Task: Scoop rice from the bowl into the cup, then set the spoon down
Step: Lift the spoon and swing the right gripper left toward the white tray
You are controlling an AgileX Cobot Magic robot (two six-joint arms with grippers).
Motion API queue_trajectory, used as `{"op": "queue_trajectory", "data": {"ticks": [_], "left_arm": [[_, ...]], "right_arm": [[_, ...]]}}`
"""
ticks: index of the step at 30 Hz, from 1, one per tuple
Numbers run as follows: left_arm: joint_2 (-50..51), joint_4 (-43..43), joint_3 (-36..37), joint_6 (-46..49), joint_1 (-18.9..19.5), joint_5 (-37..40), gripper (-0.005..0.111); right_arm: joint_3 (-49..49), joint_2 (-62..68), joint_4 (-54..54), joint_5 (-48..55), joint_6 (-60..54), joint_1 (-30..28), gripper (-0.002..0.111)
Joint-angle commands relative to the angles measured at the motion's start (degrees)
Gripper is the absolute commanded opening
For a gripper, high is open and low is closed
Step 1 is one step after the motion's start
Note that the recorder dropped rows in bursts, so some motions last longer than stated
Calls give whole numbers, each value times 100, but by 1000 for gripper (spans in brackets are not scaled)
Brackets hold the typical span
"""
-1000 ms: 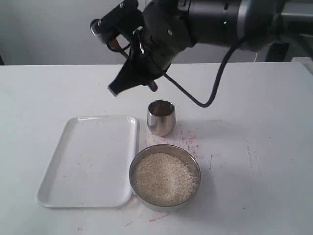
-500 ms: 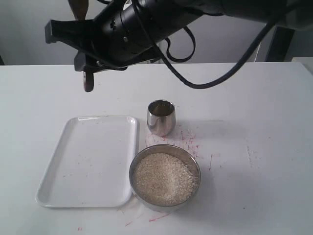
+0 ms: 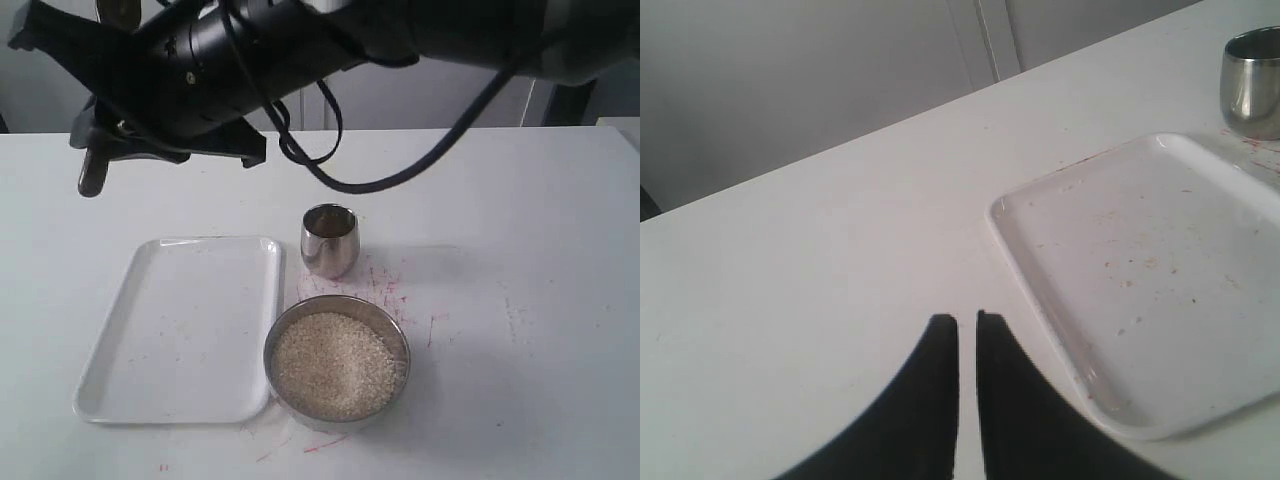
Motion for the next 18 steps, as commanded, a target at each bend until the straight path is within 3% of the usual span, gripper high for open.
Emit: {"op": "queue_trajectory", "data": {"ticks": [1, 18], "left_arm": [[-5, -28, -18, 10, -16, -23, 14], [-5, -28, -18, 10, -16, -23, 14]], "right_arm": [[74, 186, 34, -96, 184, 5, 0], [127, 973, -51, 113, 96, 18, 0]]}}
